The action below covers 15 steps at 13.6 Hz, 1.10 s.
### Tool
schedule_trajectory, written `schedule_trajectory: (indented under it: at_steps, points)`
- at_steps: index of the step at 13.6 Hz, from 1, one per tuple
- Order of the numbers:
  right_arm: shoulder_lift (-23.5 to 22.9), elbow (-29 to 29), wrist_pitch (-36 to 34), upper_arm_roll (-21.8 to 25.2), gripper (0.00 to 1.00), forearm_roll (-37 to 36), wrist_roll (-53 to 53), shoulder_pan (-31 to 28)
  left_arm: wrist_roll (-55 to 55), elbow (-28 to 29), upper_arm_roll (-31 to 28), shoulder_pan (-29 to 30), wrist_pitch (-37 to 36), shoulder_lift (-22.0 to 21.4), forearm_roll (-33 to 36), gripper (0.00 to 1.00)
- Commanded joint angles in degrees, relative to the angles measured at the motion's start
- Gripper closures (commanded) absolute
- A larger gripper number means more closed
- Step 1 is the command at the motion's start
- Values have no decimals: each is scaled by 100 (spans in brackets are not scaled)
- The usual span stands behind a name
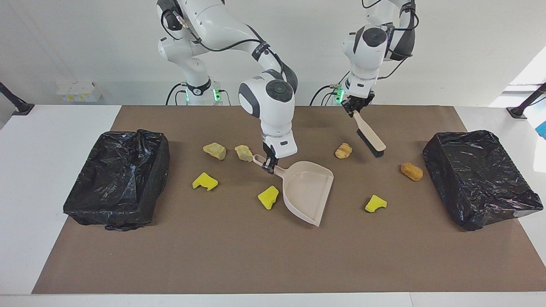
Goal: Sweep and dump trash in bin
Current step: 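Position the dustpan with the right gripper while the left gripper grasps the brush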
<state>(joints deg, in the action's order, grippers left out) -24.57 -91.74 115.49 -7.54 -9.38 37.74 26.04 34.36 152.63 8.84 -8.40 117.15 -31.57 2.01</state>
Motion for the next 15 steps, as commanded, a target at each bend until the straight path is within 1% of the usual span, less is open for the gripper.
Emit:
schedule_trajectory:
  at_steps: [1, 2, 3, 5, 6, 8, 9, 11, 13, 15]
  points:
    - [181, -213, -36, -63, 100, -187, 1326, -247, -963, -382, 66, 1003, 71, 483, 150, 100]
    - [172, -221, -53, -63, 100, -143, 1785, -327, -1193, -444, 66, 1294, 97, 616, 168, 100]
    - [172, -230, -71, -63, 100, -143, 1850, -328, -1256, -445, 66, 1488, 245, 747, 246, 100]
    - [146, -213, -10, -63, 100, -195, 1982, -345, -1256, -445, 66, 1657, 448, 1142, 719, 100]
    - [111, -187, 52, -54, 100, -222, 2165, -336, -1265, -445, 66, 1744, 571, 1249, 974, 100]
    - [67, -178, 114, -54, 100, -266, 2220, -258, -1378, -541, 66, 2043, 730, 1416, 1029, 100]
    - [23, -134, 122, -54, 100, -266, 2124, -222, -1423, -585, 66, 2053, 765, 1591, 1029, 100]
    - [-100, 7, 166, -63, 100, -275, 1642, -152, -1476, -673, 57, 2053, 1106, 1811, 1029, 100]
    - [-101, -2, 166, -63, 100, -257, 1561, -134, -1616, -927, 66, 2009, 1152, 2118, 1003, 100]
    - [-92, -2, 166, -63, 100, -257, 1255, -126, -2133, -1147, 74, 1939, 1152, 2312, 732, 100]
